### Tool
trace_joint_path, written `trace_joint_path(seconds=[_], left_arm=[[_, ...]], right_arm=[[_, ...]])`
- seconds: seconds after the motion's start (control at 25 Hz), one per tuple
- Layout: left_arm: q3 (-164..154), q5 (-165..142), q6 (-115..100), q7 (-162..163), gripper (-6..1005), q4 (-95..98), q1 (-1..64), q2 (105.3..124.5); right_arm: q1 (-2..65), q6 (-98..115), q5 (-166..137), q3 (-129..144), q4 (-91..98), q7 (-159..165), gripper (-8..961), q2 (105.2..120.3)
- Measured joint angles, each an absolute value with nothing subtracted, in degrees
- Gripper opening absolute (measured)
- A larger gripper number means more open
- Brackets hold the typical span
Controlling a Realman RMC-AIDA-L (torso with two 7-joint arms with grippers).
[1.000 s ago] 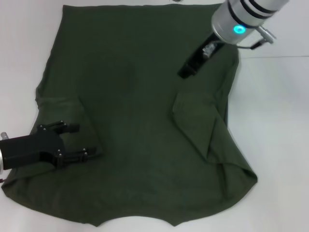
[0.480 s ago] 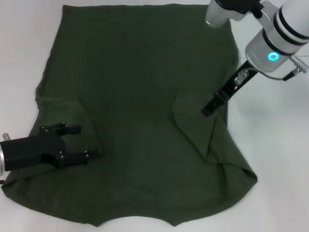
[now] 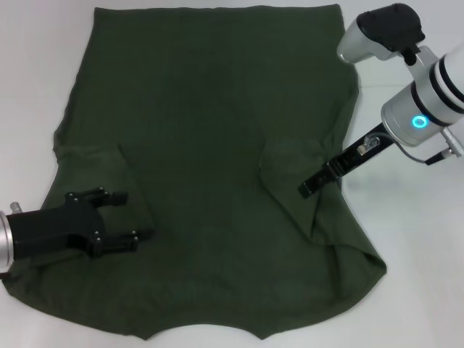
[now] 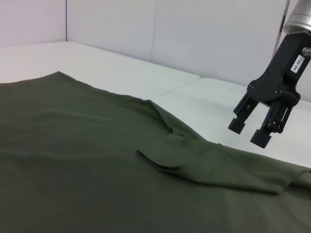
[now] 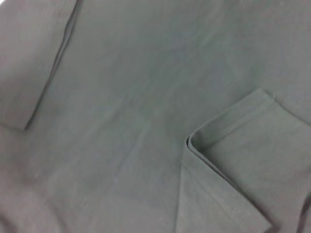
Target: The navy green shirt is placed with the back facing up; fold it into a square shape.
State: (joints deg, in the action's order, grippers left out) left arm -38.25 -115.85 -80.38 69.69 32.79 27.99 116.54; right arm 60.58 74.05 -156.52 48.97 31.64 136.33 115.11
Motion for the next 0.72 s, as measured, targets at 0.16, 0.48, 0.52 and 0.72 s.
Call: trace_joint_path(seconds=[0.16,0.48,0.52,0.72], left_arm=[[-39.0,-115.8,-79.9,69.7,860,32.8,28.2,116.54],[-39.7,-115.8,-79.5,69.7,860,32.8,28.3,116.54],[-39.8,-115.8,-79.5,69.7,860,32.8,28.3,116.54],[-39.8,-115.8,-79.5,69.7,859,32.8,28.3,116.54]], right_arm=[[58.7,72.4,-153.8,49.1,30.9,136.1,920,115.21],[58.2,69.6,-153.6,49.0,29.7,136.3,919,115.68],[58.2,69.1,-153.5,49.0,29.7,136.4,919,115.69],[58.1,66.7,-152.7,49.0,28.9,136.8,918,115.81]])
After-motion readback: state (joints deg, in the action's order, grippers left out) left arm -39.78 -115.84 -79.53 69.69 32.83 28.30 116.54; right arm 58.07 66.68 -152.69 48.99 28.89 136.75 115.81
